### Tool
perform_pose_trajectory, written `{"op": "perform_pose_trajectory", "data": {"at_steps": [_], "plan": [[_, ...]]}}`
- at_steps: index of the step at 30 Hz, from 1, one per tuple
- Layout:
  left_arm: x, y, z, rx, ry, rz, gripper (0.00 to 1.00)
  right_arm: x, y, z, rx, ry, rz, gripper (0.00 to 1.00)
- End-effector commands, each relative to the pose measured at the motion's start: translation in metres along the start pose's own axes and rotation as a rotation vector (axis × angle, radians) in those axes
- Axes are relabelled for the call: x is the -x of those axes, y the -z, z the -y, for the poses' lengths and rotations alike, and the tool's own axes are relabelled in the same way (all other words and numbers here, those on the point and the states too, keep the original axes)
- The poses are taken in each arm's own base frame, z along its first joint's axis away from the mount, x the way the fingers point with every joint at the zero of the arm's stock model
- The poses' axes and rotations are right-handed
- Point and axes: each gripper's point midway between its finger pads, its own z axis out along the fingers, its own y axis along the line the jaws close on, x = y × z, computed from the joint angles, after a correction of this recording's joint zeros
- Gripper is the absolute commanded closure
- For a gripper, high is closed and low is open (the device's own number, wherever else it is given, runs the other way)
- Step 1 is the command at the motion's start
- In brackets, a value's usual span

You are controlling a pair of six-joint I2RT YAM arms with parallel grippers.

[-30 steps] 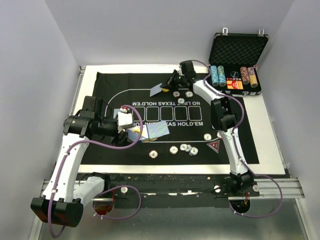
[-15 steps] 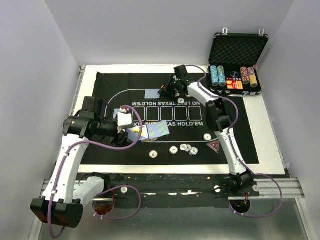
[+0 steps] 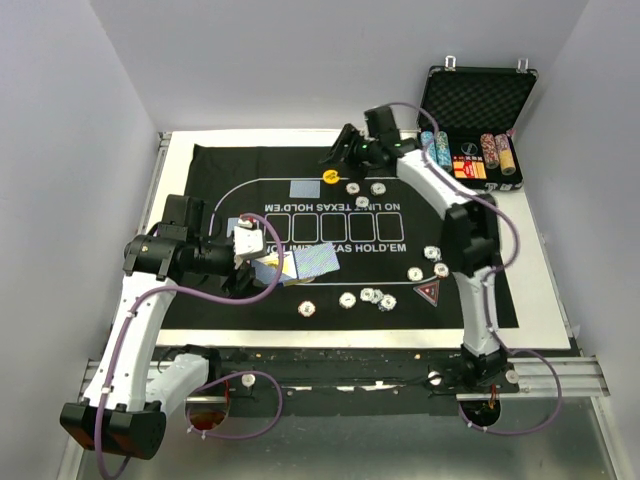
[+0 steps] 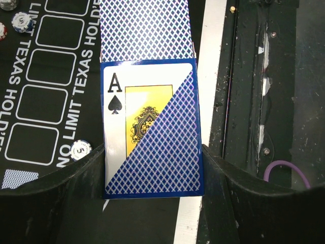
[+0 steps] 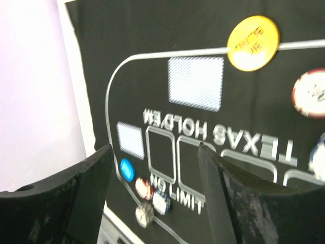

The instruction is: Distribute texas hold em gaming equipment

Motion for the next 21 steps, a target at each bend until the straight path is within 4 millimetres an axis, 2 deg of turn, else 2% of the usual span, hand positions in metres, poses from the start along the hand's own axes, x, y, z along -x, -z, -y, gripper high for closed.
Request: {"op": "perform_pose_trajectory", "data": {"at_steps": [1,3,5,7,10,12,15,21], "plan": [[0.016,0.004,0.006,-0.008,-0.043,0.061,0.80,-0.007,0.094,-0.063,0.184,0.103,0.039,0.19],[0.014,0.002,0.007,-0.011,-0.040,0.061,0.80,-0.024,0.134,-0.074,0.240,0.126,0.034,0.10],[0.014,0.002,0.007,-0.011,-0.041,0.062,0.80,-0.046,0.169,-0.076,0.280,0.141,0.030,0.01],[0.015,0.002,0.007,-0.011,-0.043,0.061,0.80,-0.065,0.197,-0.077,0.300,0.158,0.024,0.00],[0.014,0.003,0.005,-0.001,-0.051,0.056,0.80,-0.097,0.228,-0.081,0.321,0.187,-0.002,0.00],[0.015,0.003,0.006,-0.002,-0.050,0.058,0.80,-0.119,0.241,-0.082,0.330,0.203,-0.027,0.00],[0.016,0.004,0.006,0.000,-0.042,0.059,0.80,-0.151,0.244,-0.079,0.316,0.218,-0.078,0.00],[0.016,0.004,0.006,0.003,-0.036,0.060,0.80,-0.199,0.240,-0.078,0.335,0.233,-0.185,0.00]]}}
